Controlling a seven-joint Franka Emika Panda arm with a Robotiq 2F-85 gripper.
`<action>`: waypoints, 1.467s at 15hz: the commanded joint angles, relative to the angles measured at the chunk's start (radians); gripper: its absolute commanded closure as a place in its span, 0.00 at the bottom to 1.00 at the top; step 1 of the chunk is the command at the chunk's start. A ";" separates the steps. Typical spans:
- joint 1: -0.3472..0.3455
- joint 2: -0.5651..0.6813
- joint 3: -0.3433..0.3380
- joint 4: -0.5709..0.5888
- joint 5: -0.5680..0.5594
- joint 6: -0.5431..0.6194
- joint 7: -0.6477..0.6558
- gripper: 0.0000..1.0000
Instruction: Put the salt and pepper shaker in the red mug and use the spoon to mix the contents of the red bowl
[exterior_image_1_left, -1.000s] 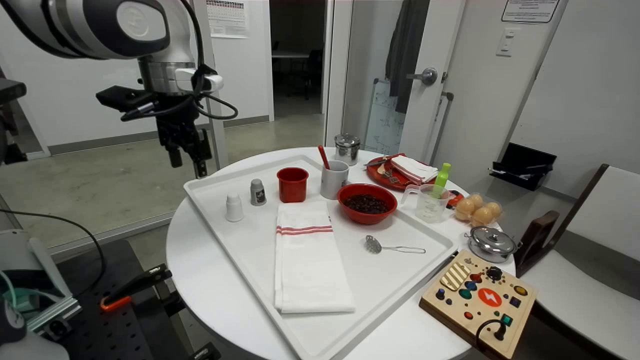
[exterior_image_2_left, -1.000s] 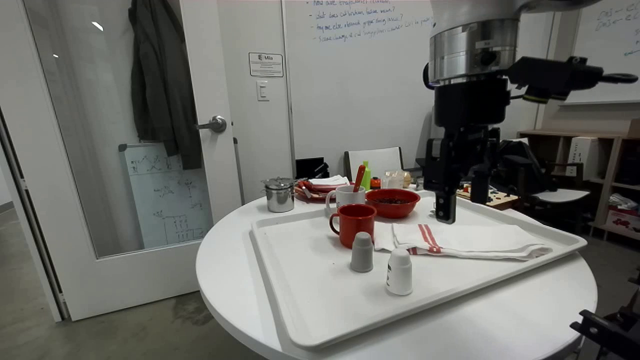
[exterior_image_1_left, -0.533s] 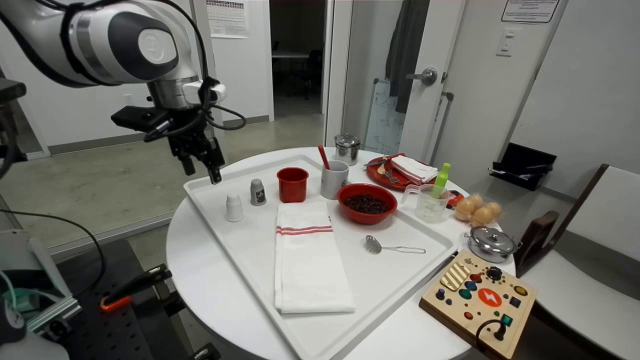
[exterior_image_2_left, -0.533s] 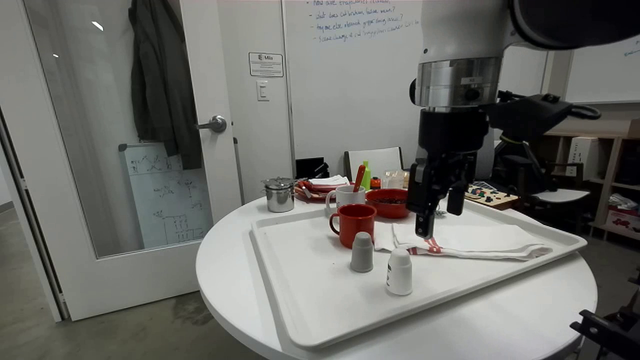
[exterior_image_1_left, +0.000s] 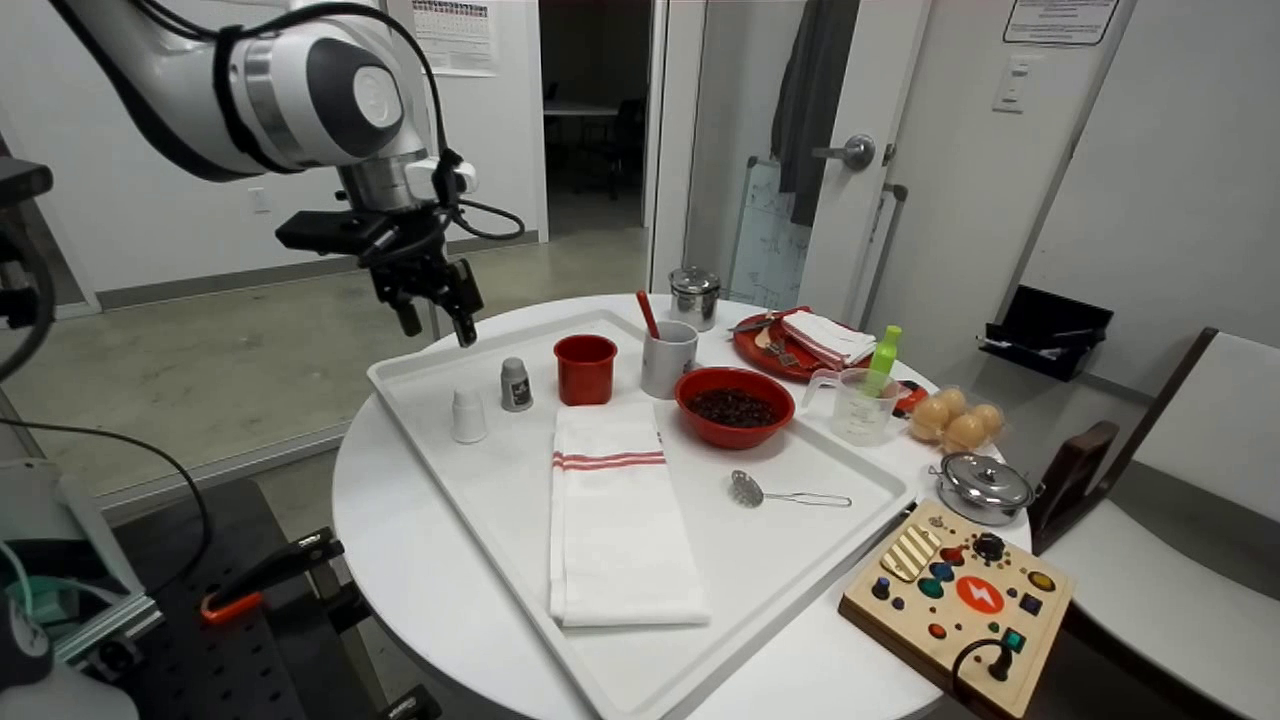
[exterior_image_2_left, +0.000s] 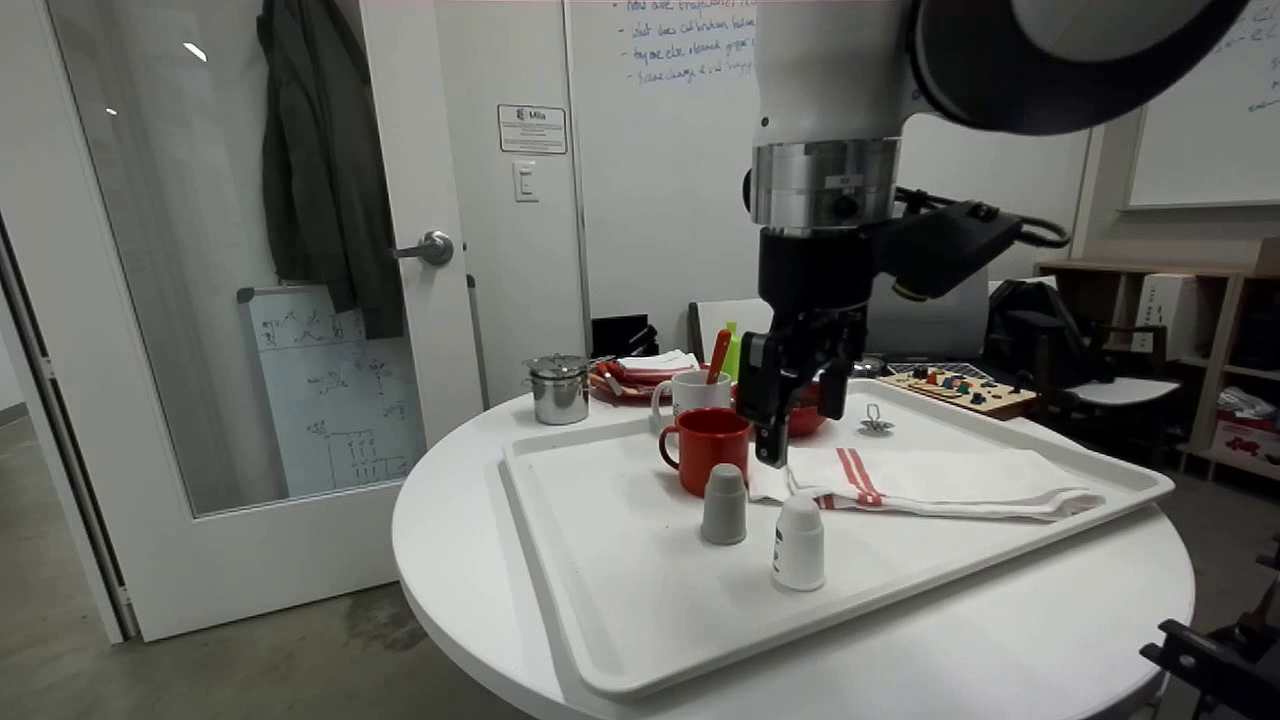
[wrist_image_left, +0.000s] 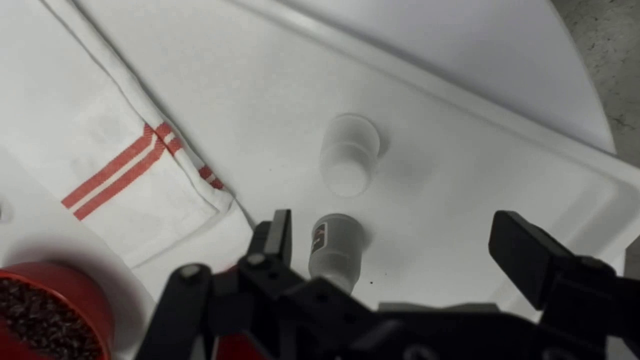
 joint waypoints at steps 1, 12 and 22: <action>-0.030 0.131 -0.051 0.128 -0.106 -0.034 0.047 0.00; 0.110 0.289 -0.176 0.178 0.063 -0.038 -0.007 0.00; 0.128 0.237 -0.187 0.078 0.118 0.052 -0.033 0.71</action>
